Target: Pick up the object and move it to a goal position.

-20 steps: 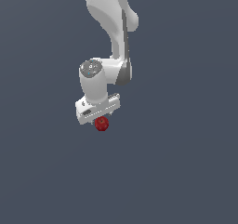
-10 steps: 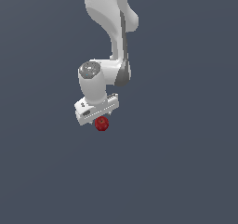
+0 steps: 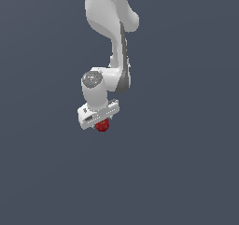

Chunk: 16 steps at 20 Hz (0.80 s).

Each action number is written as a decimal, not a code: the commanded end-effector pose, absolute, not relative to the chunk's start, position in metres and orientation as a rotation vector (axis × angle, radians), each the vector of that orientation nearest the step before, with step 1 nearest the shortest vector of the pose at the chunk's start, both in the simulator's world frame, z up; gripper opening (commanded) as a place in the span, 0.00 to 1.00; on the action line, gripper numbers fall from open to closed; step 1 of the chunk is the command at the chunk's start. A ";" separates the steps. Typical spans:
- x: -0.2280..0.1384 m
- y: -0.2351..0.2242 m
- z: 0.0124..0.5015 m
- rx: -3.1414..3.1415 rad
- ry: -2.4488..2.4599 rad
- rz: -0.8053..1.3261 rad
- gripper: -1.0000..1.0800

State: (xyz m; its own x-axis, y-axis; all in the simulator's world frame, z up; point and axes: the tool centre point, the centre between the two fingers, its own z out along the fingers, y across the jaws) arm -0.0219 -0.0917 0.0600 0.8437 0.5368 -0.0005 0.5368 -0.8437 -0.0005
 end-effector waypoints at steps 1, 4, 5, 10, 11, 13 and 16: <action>-0.022 -0.092 0.051 -3.016 -0.880 0.000 0.96; -0.021 -0.092 0.046 -3.016 -0.880 0.000 0.96; -0.021 -0.092 0.046 -3.016 -0.880 0.000 0.96; -0.021 -0.092 0.046 -3.016 -0.880 0.000 0.00; -0.021 -0.092 0.046 -3.016 -0.880 0.000 0.00; -0.021 -0.092 0.046 -3.016 -0.880 0.000 0.00; -0.021 -0.093 0.047 -3.017 -0.878 -0.001 0.00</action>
State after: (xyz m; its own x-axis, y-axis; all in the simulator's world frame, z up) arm -0.0209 -0.0931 0.0472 0.8439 0.5364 0.0002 0.5364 -0.8439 0.0009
